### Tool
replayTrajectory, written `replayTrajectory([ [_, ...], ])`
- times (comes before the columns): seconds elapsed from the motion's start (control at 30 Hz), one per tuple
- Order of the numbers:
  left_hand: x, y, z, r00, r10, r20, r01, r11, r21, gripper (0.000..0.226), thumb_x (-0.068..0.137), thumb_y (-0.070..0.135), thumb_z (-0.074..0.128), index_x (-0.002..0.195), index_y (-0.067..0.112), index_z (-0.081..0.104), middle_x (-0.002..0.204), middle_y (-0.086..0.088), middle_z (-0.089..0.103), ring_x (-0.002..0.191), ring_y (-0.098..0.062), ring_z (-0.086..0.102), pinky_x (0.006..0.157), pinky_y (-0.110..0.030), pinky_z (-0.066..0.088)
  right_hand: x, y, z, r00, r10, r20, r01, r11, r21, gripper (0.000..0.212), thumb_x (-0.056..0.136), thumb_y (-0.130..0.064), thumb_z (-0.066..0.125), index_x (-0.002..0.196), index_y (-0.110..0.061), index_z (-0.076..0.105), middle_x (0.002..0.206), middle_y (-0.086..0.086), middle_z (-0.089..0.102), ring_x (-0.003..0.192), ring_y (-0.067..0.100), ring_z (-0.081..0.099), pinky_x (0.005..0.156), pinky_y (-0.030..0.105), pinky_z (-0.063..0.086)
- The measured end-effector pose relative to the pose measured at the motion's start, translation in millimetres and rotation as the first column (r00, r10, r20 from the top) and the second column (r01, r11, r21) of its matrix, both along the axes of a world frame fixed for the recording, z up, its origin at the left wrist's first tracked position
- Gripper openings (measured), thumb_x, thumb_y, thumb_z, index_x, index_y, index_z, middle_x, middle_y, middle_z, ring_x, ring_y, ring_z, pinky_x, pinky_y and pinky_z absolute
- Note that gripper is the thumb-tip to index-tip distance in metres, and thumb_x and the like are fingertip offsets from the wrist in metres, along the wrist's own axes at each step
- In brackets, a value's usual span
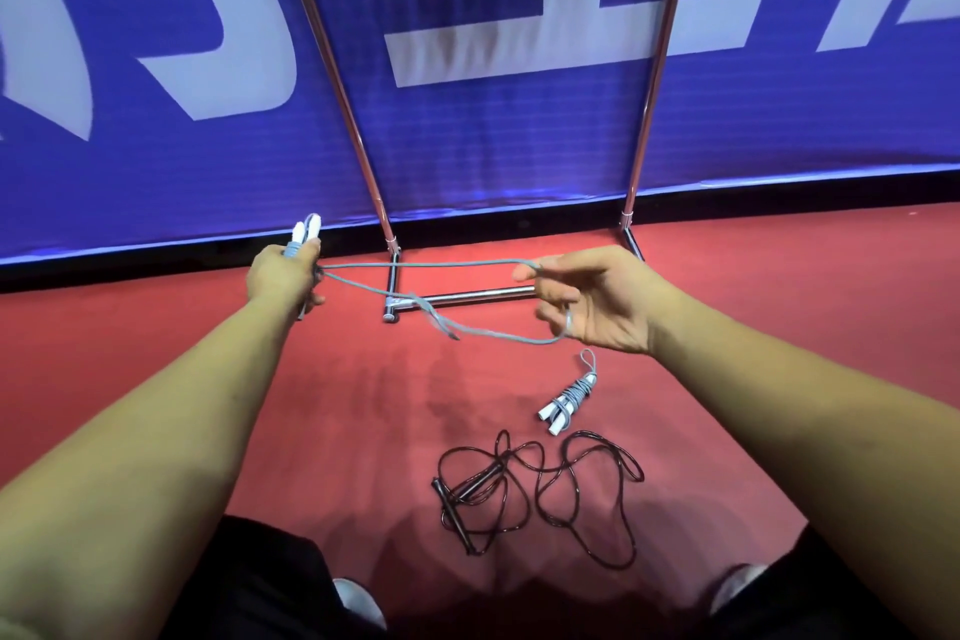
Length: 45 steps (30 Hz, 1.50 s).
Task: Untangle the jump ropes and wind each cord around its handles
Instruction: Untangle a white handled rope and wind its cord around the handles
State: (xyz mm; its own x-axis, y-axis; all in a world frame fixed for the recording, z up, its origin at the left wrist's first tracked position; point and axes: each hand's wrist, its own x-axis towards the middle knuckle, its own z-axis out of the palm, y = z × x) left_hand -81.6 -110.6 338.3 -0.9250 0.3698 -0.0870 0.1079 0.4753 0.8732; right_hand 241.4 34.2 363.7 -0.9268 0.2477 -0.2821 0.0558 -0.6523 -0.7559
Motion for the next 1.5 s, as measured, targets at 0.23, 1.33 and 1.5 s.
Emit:
replayTrajectory([
  [0.23, -1.1, 2.0, 6.5, 0.945, 0.075, 0.319, -0.168, 0.947, 0.275, 0.031, 0.092, 0.053, 0.061, 0.079, 0.027, 0.052, 0.074, -0.004, 0.057, 0.042, -0.016, 0.051, 0.050, -0.024, 0.038, 1.7, -0.1, -11.4, 0.829, 0.326, 0.455, -0.423, 0.897, 0.127, 0.021, 0.085, -0.016, 0.055, 0.074, 0.002, 0.062, 0.061, 0.017, 0.062, 0.034, 0.011, 0.050, 0.033, 0.014, 0.034],
  [1.33, 133.3, 36.9, 55.8, 0.682, -0.731, -0.006, 0.731, 0.682, 0.032, 0.028, 0.098, 0.041, 0.057, 0.101, 0.013, 0.057, 0.087, -0.010, 0.071, 0.046, -0.018, 0.053, 0.036, -0.017, 0.033, -24.4, -26.2, -20.8, 0.996, 0.043, 0.083, -0.065, 0.956, 0.286, 0.023, 0.098, -0.008, 0.041, 0.105, -0.001, 0.062, 0.081, 0.010, 0.061, 0.078, 0.024, 0.067, 0.086, 0.036, 0.050],
  [1.5, 110.6, 28.5, 52.2, 0.723, -0.687, -0.071, 0.683, 0.727, -0.077, 0.026, 0.094, 0.031, 0.065, 0.103, 0.008, 0.058, 0.065, -0.005, 0.062, 0.041, -0.014, 0.053, 0.035, -0.017, 0.034, -17.4, -18.4, -20.3, 0.966, -0.006, 0.260, -0.123, 0.871, 0.476, 0.023, 0.103, -0.013, 0.038, 0.089, -0.009, 0.056, 0.053, -0.004, 0.033, 0.042, 0.007, 0.025, 0.041, 0.019, 0.023],
])
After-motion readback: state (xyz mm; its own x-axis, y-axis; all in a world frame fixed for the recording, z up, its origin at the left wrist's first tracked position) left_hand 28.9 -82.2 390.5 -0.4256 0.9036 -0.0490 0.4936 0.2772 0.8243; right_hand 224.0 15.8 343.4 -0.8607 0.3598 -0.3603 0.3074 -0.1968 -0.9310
